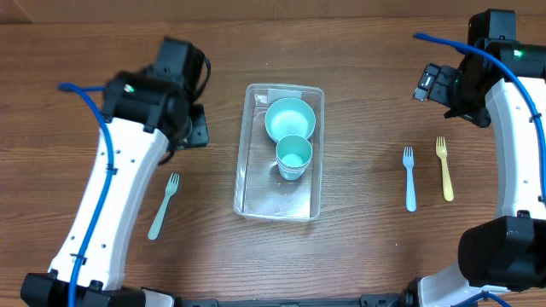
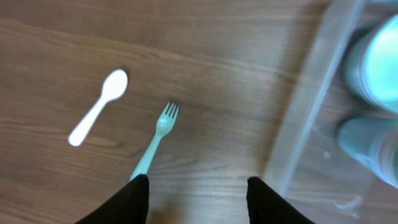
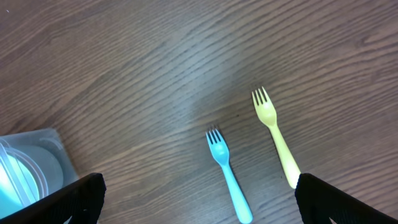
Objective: Pack container
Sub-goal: 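Release the mint-green cup and move the left gripper to the light-blue fork, then grasp the light-blue fork on the left with the left gripper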
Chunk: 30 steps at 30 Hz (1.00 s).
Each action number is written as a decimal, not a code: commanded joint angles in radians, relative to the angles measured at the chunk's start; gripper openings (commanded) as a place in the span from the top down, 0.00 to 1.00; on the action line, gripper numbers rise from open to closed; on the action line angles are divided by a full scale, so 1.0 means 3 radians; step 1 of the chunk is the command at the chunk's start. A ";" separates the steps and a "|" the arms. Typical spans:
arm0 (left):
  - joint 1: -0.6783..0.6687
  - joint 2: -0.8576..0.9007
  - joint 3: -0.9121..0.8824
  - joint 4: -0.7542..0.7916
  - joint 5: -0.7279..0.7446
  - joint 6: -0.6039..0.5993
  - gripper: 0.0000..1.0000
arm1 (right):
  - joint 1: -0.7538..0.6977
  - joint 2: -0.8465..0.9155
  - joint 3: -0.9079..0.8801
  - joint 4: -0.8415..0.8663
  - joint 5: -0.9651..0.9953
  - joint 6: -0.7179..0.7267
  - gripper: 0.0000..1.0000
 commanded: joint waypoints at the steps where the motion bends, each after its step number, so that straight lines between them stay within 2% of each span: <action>1: 0.0015 -0.0366 -0.0816 0.0329 -0.0037 -0.0174 0.50 | -0.0001 -0.0076 0.0070 0.0017 0.0022 0.0014 0.00; 5: 0.0081 -0.0547 -0.1471 0.0668 -0.0039 -0.0198 0.50 | -0.0001 -0.0076 0.0070 0.0017 0.0022 0.0014 0.00; 12: 0.0567 -0.0562 -0.2298 0.1087 0.0081 -0.0154 0.51 | -0.0001 -0.0076 0.0070 0.0015 0.0023 0.0014 0.00; 15: 0.0769 -0.0562 -0.2478 0.1214 0.0242 0.0070 0.51 | -0.0001 -0.0076 0.0070 0.0017 0.0023 0.0014 0.00; 20: 0.1016 -0.0559 -0.2618 0.1500 0.0240 0.0426 0.47 | -0.0001 -0.0076 0.0070 0.0017 0.0023 0.0014 0.00; 22: 0.1024 -0.0558 -0.2645 0.1589 0.0240 0.0706 0.37 | -0.0001 -0.0076 0.0070 0.0017 0.0023 0.0014 0.00; 24: 0.1024 -0.0554 -0.2697 0.1663 0.0235 0.0732 0.20 | -0.0001 -0.0076 0.0070 0.0015 0.0023 0.0014 0.00; 27: 0.1024 -0.0520 -0.2796 0.1811 0.0231 0.0731 0.03 | -0.0001 -0.0076 0.0070 0.0015 0.0022 0.0014 0.00; 29: 0.1024 -0.0482 -0.2889 0.1984 0.0210 0.0744 0.02 | -0.0001 -0.0076 0.0070 0.0017 0.0023 0.0014 0.00; 30: 0.1024 -0.0462 -0.2942 0.2084 0.0212 0.0777 0.06 | -0.0001 -0.0076 0.0070 0.0017 0.0022 0.0014 0.00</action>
